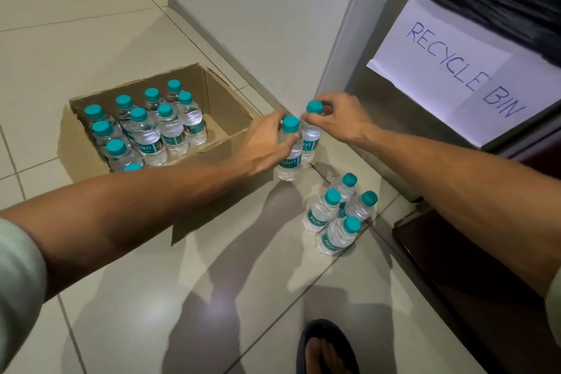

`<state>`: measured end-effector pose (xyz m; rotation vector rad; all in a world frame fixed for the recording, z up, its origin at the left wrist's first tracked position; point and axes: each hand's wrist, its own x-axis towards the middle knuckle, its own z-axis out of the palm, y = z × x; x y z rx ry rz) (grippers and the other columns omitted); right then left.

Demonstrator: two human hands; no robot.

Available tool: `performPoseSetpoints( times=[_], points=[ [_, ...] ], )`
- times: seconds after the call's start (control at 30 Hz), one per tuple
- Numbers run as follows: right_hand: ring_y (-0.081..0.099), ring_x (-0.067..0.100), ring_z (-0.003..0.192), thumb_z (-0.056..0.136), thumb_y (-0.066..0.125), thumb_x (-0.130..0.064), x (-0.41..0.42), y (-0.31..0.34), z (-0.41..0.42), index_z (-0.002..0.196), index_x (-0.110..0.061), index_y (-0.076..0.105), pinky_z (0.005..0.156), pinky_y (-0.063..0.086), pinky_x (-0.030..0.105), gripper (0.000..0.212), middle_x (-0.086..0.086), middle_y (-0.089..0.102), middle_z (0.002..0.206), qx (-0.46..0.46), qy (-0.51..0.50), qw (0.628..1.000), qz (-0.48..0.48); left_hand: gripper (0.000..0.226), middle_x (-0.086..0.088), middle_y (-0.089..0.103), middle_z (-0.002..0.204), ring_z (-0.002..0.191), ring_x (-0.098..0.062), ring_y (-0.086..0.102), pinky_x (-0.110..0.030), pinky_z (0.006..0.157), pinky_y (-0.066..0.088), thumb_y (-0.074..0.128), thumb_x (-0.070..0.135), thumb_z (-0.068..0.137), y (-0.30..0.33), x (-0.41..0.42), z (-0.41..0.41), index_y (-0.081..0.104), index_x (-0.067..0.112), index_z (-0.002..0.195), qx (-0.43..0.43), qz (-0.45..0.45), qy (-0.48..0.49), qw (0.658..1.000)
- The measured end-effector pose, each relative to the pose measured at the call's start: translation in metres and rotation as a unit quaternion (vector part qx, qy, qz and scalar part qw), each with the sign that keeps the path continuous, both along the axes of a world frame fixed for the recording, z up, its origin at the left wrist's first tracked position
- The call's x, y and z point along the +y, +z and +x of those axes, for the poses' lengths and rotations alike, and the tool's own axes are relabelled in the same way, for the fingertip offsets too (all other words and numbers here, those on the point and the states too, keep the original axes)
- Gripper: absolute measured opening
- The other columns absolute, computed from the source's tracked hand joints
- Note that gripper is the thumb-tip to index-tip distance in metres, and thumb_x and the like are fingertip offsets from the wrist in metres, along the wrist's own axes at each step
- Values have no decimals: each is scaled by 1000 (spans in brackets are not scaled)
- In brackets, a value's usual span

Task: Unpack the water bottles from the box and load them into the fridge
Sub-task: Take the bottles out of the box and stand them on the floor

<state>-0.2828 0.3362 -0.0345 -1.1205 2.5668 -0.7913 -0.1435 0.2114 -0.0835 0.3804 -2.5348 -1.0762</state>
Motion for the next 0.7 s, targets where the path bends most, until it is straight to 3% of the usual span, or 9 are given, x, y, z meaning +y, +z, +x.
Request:
performPoseSetpoints(
  times=[0.17,0.37,0.5,0.7],
  points=[
    [64,19,111,93,71,-28,15,-23,-5,123,-9,65,98,53,34,36,6,69,121,-9,32,997,69,26,1,62,98,86,-14,58,-31,78,51,62,32,91,-29,19,-10,55,18,112,-31,1,-37,999],
    [65,19,98,92,71,-31,28,-43,-14,118,-13,61,89,57,31,33,5,66,113,-19,36,990,133,31,-4,67,110,93,-18,60,-37,82,54,66,30,91,-54,37,-18,54,19,117,-103,7,-58,993],
    [64,19,100,93,72,-29,38,-49,-20,120,-13,61,85,55,27,33,3,64,115,-42,30,987,154,34,-6,66,115,91,-15,57,-27,77,46,65,26,92,-63,46,-21,52,15,121,-115,8,-70,991],
    [62,22,109,92,72,-16,52,-55,-27,121,-14,60,98,54,35,32,5,64,123,-69,56,976,197,36,-9,65,121,103,-23,62,-32,88,52,64,24,93,-66,55,-23,52,11,125,-128,8,-87,988]
  ],
)
